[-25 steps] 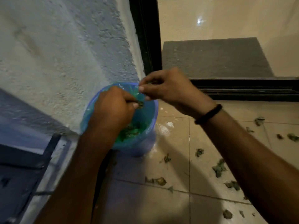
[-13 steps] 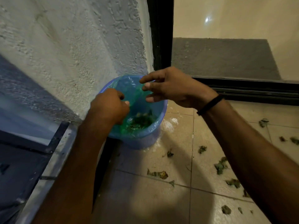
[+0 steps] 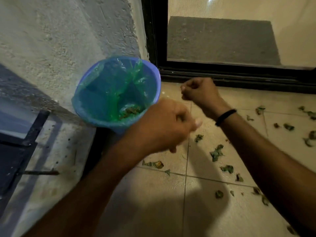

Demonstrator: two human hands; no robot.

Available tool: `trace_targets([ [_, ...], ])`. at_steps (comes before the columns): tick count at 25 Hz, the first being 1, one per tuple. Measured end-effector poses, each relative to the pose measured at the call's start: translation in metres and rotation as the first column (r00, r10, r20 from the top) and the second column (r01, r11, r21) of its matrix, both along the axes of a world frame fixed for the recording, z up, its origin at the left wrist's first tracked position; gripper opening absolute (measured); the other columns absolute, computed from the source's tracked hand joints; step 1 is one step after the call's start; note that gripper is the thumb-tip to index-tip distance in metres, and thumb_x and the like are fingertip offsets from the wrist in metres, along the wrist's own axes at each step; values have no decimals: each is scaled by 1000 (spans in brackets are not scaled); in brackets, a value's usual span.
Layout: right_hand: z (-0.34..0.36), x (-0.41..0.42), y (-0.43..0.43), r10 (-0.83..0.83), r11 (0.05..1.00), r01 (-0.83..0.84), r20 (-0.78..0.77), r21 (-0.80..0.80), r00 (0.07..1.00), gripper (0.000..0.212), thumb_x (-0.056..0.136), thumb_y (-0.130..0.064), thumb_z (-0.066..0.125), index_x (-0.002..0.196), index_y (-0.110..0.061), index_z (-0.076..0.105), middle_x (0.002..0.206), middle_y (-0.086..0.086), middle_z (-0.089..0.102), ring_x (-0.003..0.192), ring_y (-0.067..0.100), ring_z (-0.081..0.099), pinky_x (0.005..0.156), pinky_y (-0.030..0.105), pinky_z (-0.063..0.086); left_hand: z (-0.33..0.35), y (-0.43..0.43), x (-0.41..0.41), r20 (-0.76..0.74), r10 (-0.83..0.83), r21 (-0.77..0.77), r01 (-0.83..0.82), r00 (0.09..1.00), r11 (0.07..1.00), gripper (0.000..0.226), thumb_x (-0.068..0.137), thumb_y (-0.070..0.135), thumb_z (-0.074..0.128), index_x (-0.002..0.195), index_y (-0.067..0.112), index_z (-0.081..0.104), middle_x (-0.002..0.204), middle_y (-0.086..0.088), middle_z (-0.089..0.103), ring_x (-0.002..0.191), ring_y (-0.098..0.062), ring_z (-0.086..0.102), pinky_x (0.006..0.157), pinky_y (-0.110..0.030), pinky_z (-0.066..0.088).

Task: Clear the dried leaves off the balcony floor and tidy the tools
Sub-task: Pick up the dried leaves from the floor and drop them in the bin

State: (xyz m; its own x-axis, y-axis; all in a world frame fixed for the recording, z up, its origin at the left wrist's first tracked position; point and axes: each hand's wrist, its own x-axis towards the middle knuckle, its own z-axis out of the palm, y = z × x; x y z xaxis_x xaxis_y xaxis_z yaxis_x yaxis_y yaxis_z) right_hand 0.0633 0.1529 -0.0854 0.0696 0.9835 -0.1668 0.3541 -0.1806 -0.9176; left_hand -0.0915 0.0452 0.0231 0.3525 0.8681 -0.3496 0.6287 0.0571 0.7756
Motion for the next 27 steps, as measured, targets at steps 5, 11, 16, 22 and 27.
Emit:
trace_targets([
  [5, -103, -30, -60, 526, 848, -467, 514, -252, 678, 41, 88, -29, 71, 126, -16, 63, 110, 10, 67, 104, 25, 60, 87, 32, 47, -127, -15, -25, -632, -226, -271, 62, 741, 961, 32, 95, 30, 63, 118, 8, 56, 116, -9, 64, 106, -25, 63, 81, -30, 47],
  [11, -147, -41, -95, 463, 819, -571, 650, -55, 602, 19, 94, -17, 59, 107, -6, 67, 102, 17, 55, 86, 34, 55, 73, 39, 48, -211, -54, -43, -553, 65, -250, -239, 831, 938, 100, 78, 64, 73, 151, 27, 17, 146, -17, 19, 130, -41, 36, 100, -45, 41],
  [16, -136, -30, -105, 306, 934, -358, 556, -17, 773, 9, 91, -5, 56, 96, -7, 63, 91, 8, 53, 77, 25, 51, 66, 29, 34, -229, -83, -22, -406, 219, 70, -209, 887, 975, 49, 95, 37, 64, 137, 28, 40, 133, -7, 30, 118, -24, 45, 94, -31, 45],
  [22, -133, 47, -113, 4, 999, -27, 592, 31, 806, 10, 93, -11, 59, 100, -5, 62, 112, 15, 54, 89, 29, 54, 74, 35, 46, -232, -71, 6, -159, 329, 164, -304, 931, 939, 13, 98, 6, 53, 101, 17, 60, 109, -1, 51, 92, -15, 54, 71, -15, 41],
  [27, -136, 71, -112, 198, 977, -201, 630, -68, 751, 6, 90, -6, 58, 90, -5, 64, 98, 15, 60, 87, 34, 58, 74, 39, 45, -223, -41, 29, -68, 557, 170, -541, 827, 824, 11, 92, 4, 52, 92, 13, 58, 102, -7, 57, 90, -20, 52, 77, -28, 36],
])
